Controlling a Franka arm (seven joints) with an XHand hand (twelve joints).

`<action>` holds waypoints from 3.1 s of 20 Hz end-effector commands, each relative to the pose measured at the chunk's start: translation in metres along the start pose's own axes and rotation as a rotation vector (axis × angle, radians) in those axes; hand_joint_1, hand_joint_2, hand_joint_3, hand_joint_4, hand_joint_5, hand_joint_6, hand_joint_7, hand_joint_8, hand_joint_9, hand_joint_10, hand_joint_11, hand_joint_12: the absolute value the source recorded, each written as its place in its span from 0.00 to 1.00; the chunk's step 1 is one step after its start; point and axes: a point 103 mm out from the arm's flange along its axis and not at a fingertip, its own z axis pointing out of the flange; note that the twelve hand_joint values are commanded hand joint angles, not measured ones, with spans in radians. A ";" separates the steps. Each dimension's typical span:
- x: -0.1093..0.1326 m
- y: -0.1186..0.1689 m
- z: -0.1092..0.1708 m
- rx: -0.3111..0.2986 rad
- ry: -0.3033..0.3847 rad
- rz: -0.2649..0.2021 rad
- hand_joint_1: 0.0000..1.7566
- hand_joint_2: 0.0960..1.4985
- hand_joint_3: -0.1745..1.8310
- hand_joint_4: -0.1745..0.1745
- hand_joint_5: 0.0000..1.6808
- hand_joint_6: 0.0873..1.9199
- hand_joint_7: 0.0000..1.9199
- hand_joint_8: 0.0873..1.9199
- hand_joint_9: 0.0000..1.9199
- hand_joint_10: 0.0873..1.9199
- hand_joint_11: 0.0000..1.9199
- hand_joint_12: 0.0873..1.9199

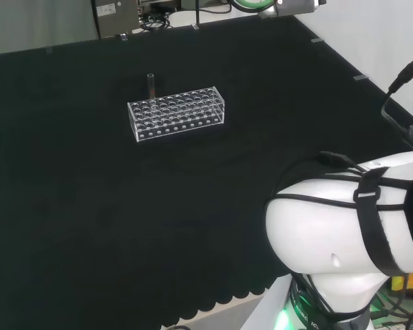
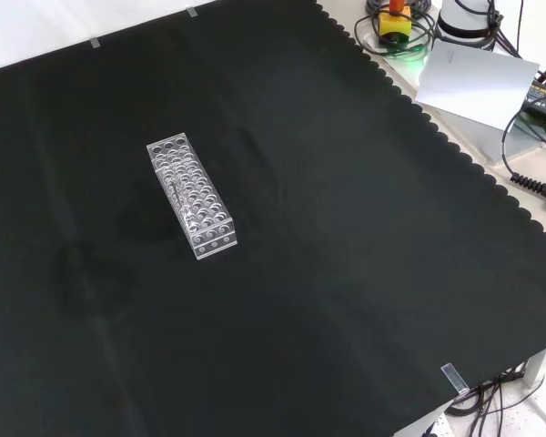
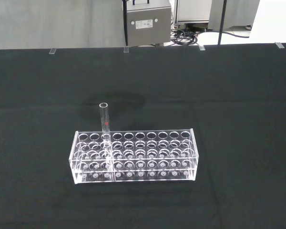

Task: Pick up the test tube.

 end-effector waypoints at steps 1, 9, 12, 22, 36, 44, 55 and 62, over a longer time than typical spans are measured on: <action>-0.001 0.000 0.001 -0.004 -0.008 0.005 0.37 0.45 0.35 0.36 0.09 0.11 0.06 0.38 0.07 0.42 0.05 0.82; 0.001 0.002 0.005 0.009 -0.017 0.015 0.31 0.50 0.30 0.34 0.07 0.02 0.00 0.36 0.00 0.42 0.00 0.84; 0.000 0.006 0.007 0.036 -0.014 0.007 0.31 0.51 0.30 0.34 0.07 0.01 0.00 0.36 0.00 0.42 0.00 0.84; 0.017 0.060 0.017 0.104 -0.070 -0.089 0.31 0.51 0.29 0.34 0.07 0.01 0.00 0.36 0.00 0.42 0.00 0.84; 0.042 0.145 0.063 0.214 -0.057 -0.151 0.32 0.52 0.27 0.33 0.09 0.00 0.00 0.38 0.00 0.45 0.00 0.85; 0.050 0.199 0.089 0.265 0.008 -0.162 0.35 0.52 0.27 0.29 0.12 0.00 0.04 0.42 0.02 0.49 0.03 0.85; 0.072 0.251 0.131 0.326 0.009 -0.191 0.39 0.52 0.27 0.22 0.19 0.00 0.16 0.43 0.12 0.47 0.08 0.83; 0.083 0.272 0.156 0.369 -0.031 -0.200 0.41 0.51 0.27 0.18 0.23 0.00 0.24 0.44 0.18 0.45 0.10 0.82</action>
